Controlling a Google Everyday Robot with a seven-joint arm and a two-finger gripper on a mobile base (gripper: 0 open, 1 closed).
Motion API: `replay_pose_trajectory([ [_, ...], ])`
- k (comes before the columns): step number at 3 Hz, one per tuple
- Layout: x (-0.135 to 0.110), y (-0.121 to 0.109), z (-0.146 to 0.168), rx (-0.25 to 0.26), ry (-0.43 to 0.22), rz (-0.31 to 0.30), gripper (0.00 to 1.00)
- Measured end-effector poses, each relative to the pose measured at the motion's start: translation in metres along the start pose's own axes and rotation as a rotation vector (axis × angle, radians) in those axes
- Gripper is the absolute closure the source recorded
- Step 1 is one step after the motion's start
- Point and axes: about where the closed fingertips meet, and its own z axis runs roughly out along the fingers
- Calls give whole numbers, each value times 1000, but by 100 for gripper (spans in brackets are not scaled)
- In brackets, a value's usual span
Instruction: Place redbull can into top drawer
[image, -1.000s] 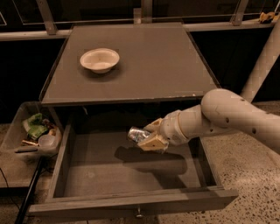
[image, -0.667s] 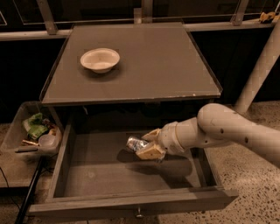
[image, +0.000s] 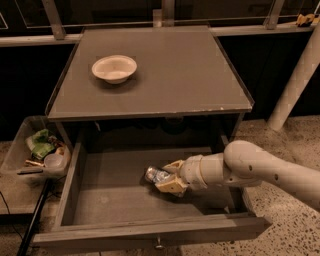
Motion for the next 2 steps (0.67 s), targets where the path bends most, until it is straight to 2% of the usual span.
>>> replay_pose_trajectory([
  [1, 0, 0, 0, 0, 0, 0, 82],
  [2, 0, 0, 0, 0, 0, 0, 58],
])
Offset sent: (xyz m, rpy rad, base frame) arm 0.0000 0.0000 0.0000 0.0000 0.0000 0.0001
